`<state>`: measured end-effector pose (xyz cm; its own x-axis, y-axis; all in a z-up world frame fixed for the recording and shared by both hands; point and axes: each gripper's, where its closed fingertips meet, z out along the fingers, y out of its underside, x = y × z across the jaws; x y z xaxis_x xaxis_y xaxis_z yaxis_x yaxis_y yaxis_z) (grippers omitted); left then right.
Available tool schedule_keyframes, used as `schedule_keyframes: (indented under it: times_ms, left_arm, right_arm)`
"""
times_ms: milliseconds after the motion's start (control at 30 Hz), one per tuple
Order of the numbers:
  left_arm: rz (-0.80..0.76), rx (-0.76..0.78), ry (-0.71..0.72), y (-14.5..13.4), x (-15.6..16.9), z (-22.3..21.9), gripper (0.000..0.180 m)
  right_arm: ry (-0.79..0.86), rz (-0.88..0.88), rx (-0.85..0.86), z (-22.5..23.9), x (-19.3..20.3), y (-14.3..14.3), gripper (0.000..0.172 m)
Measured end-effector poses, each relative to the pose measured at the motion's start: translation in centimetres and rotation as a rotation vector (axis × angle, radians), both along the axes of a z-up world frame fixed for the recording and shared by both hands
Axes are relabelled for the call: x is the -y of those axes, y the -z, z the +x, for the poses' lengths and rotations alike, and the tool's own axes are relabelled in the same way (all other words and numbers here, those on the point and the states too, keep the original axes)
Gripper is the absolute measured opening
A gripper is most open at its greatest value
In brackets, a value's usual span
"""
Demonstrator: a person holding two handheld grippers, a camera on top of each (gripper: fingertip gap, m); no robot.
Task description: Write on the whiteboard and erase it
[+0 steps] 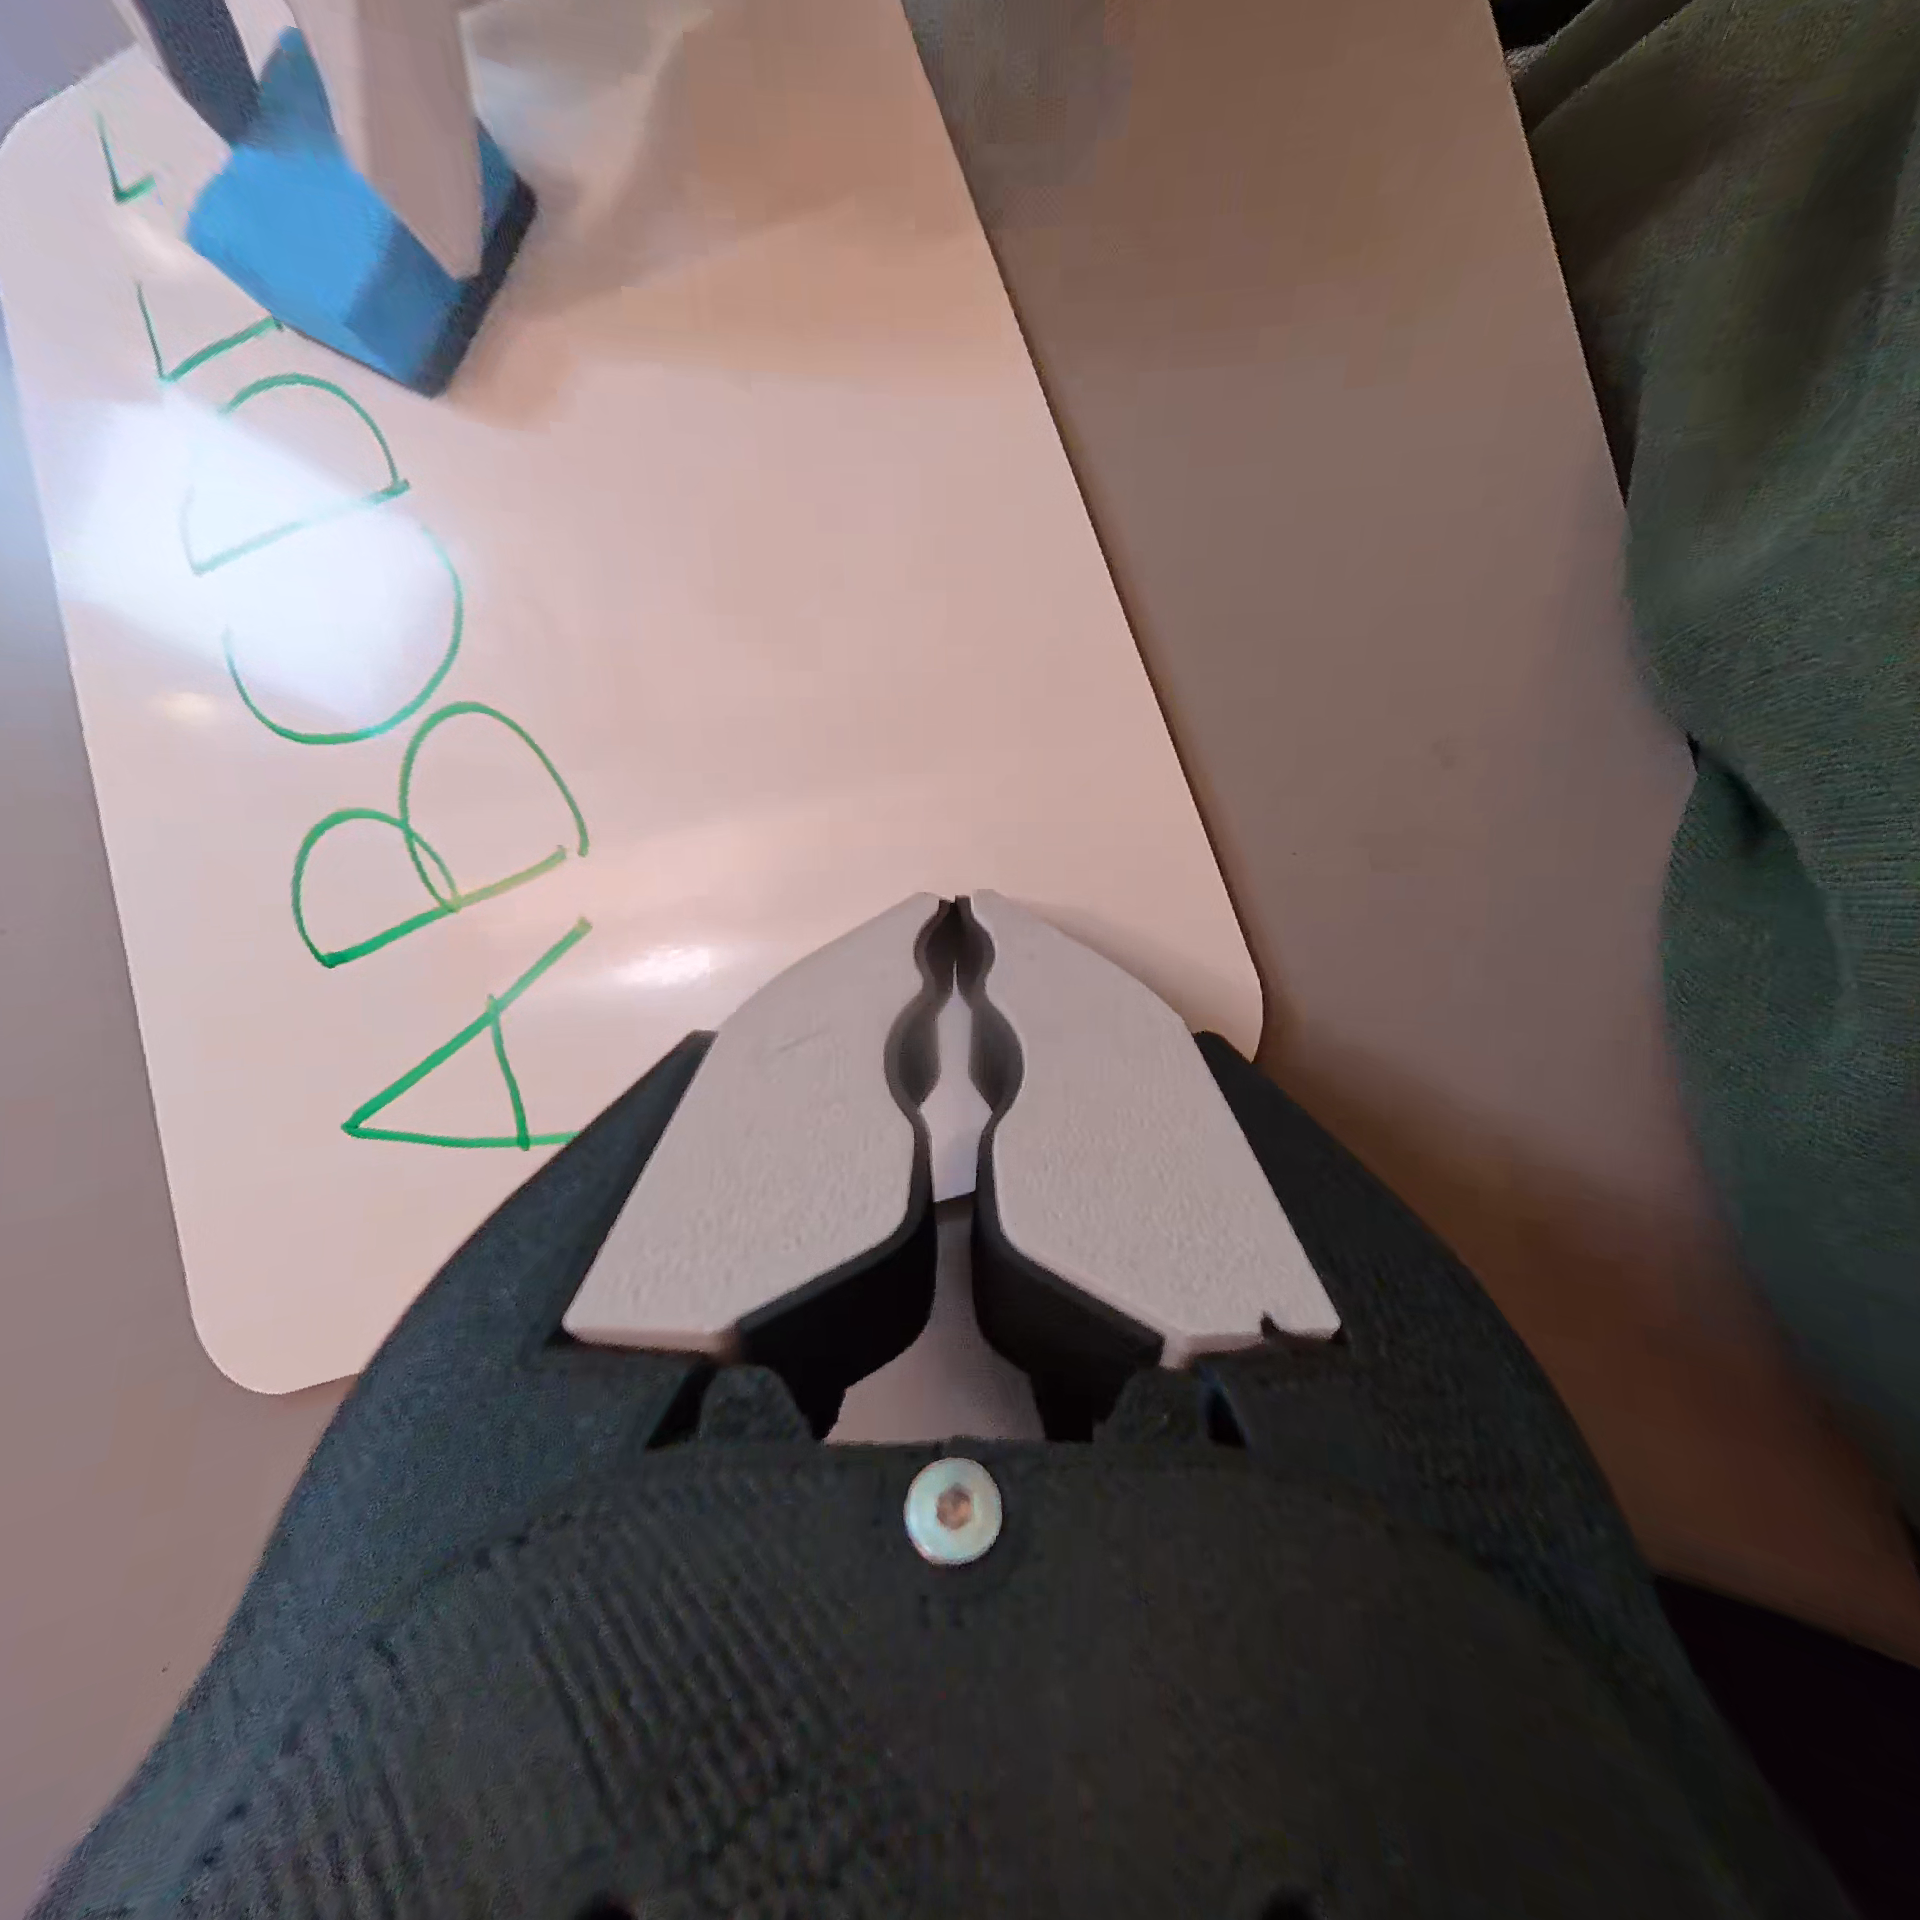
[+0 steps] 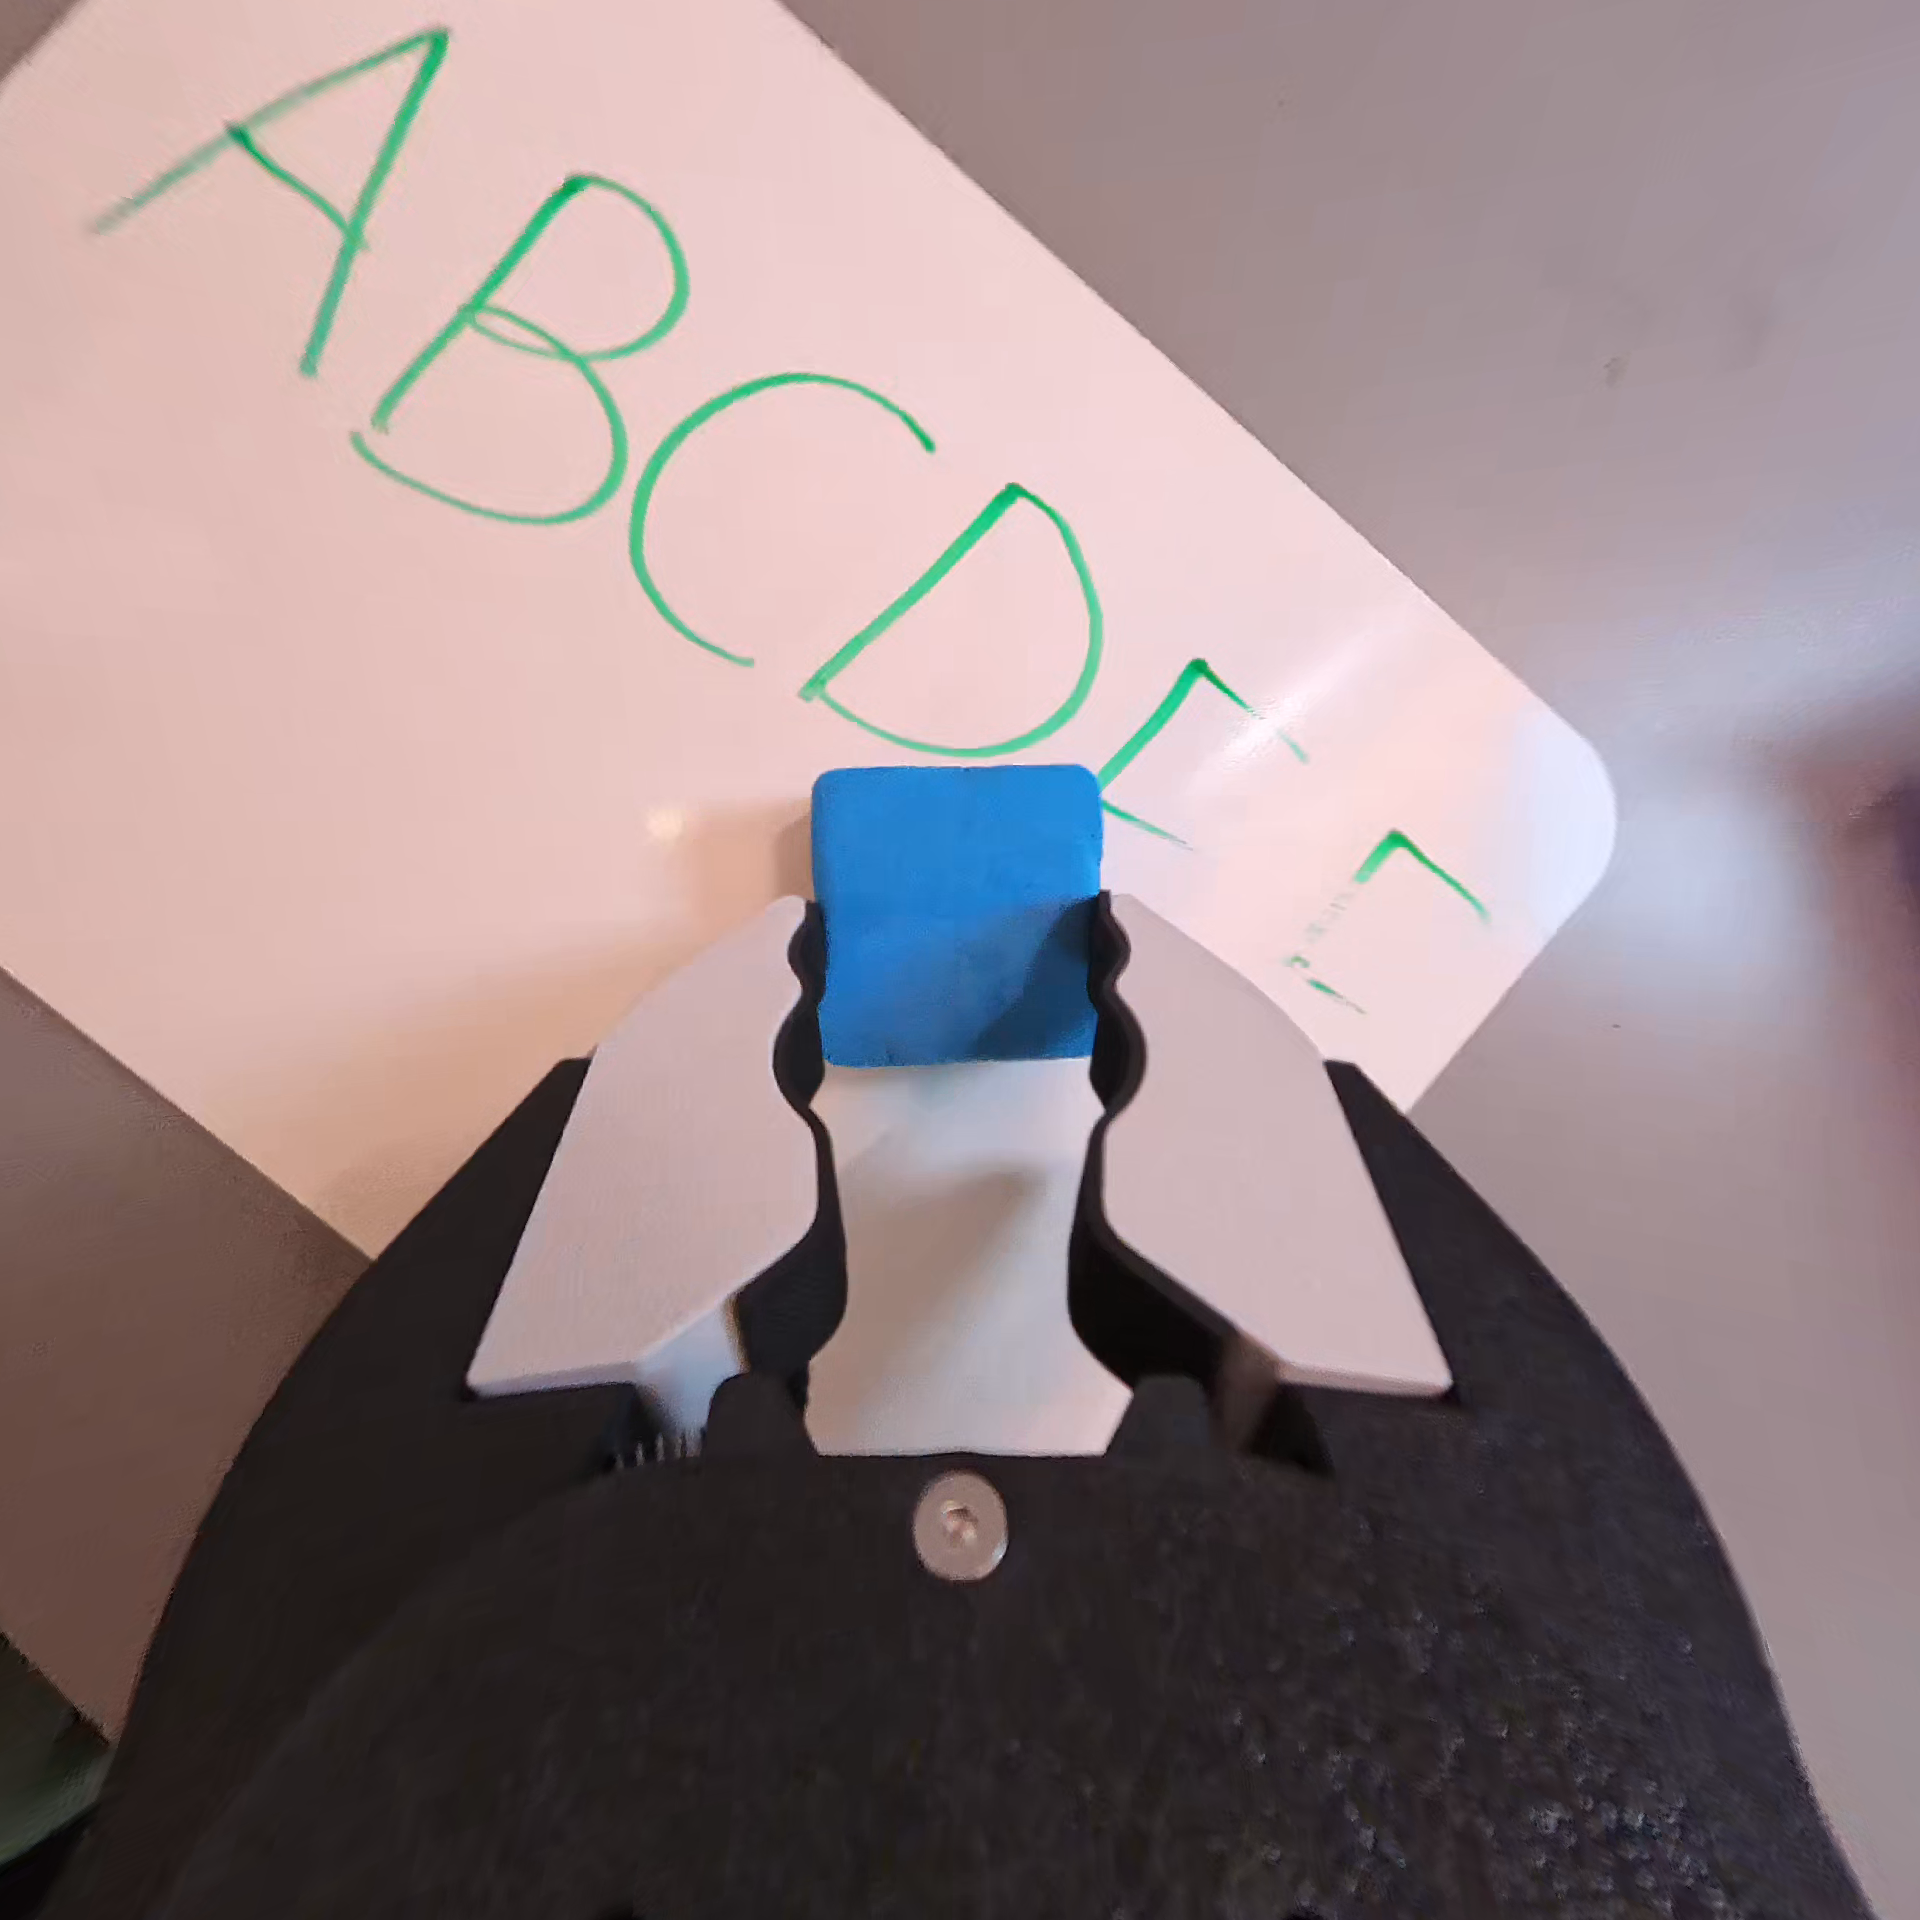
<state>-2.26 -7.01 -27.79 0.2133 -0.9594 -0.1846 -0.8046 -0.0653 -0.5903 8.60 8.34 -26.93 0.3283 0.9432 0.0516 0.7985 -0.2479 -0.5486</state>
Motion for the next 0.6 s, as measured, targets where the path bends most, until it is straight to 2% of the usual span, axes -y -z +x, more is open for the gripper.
schedule_keyframes:
  times_ms: [33, 133, 200, 300, 333, 367, 467, 500, 533, 600]
  left_arm:
    - [0.002, -0.003, -0.001, 0.0, 0.0, 0.0, 0.0]
    - [0.016, -0.014, -0.003, 0.0, 0.1, 0.0, 0.001]
    - [0.011, -0.007, -0.007, 0.0, 0.1, 0.0, 0.001]
    - [-0.028, 0.008, -0.002, 0.0, 0.1, 0.0, 0.0]
    - [-0.04, 0.012, -0.001, 0.0, 0.1, 0.0, 0.001]
    - [-0.04, 0.01, 0.0, 0.0, 0.1, -0.1, 0.001]
    - [-0.019, -0.018, -0.001, 0.1, 0.3, -0.2, 0.001]
    - [-0.013, -0.021, -0.003, 0.1, 0.3, -0.3, 0.001]
    - [-0.01, -0.018, -0.005, 0.1, 0.3, -0.3, 0.001]
    - [-0.023, -0.008, -0.005, 0.1, 0.3, -0.3, 0.001]
  right_arm:
    - [0.023, -0.014, 0.0, 0.5, -0.6, 0.0, 0.05]
    - [0.256, -0.034, -0.049, 4.6, -6.7, 0.1, 0.049]
    - [0.216, -0.008, -0.018, 4.1, -5.9, 0.2, 0.049]
    - [-0.001, -0.01, 0.003, -0.9, 0.1, 0.2, 0.049]
    - [-0.039, 0.007, 0.015, -1.7, 0.8, 0.2, 0.049]
    - [-0.017, 0.007, 0.012, -1.7, -0.1, 0.2, 0.049]
    - [0.278, 0.007, -0.041, 2.4, -9.0, 0.4, 0.049]
    - [0.321, -0.018, -0.046, 3.3, -10.4, 0.4, 0.049]
    - [0.304, -0.016, -0.024, 3.3, -10.2, 0.5, 0.049]
    - [0.152, -0.029, 0.008, 0.5, -6.1, 0.6, 0.049]
